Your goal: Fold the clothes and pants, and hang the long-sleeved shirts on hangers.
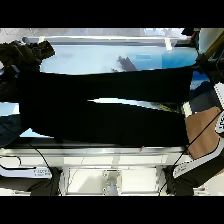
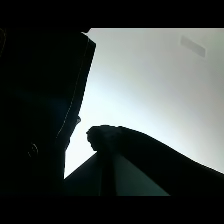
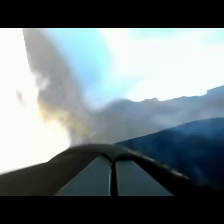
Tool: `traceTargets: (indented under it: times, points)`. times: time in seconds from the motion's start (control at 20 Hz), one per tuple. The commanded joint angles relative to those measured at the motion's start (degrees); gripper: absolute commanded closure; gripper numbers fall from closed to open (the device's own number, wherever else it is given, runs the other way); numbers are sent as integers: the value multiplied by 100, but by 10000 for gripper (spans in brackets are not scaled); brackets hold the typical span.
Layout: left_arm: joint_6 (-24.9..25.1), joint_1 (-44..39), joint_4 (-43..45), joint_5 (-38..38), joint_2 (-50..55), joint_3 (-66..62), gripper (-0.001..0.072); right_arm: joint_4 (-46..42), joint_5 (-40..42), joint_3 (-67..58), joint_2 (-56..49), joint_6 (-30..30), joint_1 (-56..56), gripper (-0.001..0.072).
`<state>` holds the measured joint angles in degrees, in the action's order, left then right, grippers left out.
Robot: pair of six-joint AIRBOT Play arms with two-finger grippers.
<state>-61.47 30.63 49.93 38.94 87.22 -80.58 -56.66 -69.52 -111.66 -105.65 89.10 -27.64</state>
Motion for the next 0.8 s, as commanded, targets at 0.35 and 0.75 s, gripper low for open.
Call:
traceTargets:
  times: [0.35,0.75]
  points:
    - [-4,-474,-74,-1158,763,-7,688,140,2522,85,-1547,831,566,702]
    - [-7,-994,-116,-2024,809,-7,177,356,3047,-254,-1545,835,874,313]
